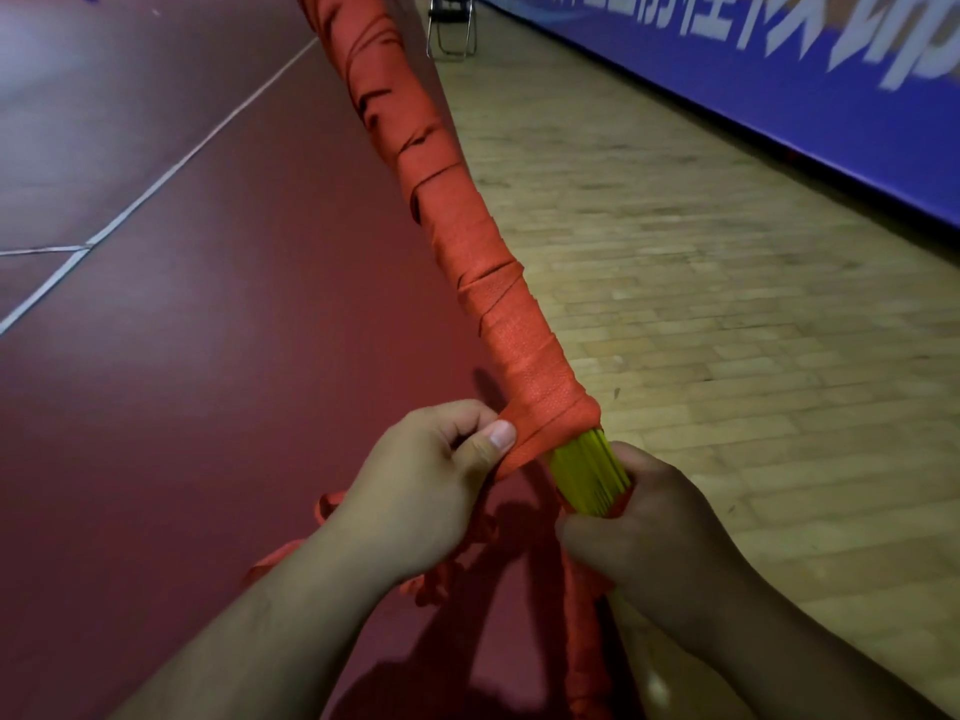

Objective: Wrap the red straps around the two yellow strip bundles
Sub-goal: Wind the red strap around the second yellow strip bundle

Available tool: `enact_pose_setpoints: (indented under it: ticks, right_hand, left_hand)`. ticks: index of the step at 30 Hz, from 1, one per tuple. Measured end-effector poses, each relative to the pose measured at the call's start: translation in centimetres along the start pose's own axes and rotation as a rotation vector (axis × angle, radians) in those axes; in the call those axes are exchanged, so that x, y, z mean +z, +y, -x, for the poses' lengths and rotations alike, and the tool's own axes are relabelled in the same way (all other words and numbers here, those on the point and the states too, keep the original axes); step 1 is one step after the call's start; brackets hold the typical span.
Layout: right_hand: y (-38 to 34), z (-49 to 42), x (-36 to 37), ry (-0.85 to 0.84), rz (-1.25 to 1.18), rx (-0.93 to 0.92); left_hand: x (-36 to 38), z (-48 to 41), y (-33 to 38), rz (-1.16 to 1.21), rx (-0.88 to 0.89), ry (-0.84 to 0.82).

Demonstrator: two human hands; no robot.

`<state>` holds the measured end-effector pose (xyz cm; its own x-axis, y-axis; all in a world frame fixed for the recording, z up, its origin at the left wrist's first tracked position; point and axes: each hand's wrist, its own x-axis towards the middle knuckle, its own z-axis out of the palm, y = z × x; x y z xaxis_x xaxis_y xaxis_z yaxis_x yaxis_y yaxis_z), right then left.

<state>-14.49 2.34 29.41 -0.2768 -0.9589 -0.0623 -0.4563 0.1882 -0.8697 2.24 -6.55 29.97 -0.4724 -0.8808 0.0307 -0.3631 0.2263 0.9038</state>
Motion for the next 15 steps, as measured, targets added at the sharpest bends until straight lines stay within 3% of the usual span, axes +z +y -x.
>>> enact_pose_setpoints:
  ticks: [6, 10, 15]
  right_hand:
    - [0.2, -0.1, 0.0, 0.032, 0.027, 0.042]
    - [-0.2, 0.0, -0.1, 0.015, -0.005, 0.031]
    - [-0.6, -0.1, -0.4, -0.060, -0.162, 0.022]
  left_hand:
    - [0.3, 0.1, 0.1, 0.022, -0.113, -0.026]
    - [1.1, 0.5, 0.4, 0.325, -0.224, -0.078]
    - [1.4, 0.2, 0.8, 0.419, -0.105, -0.036]
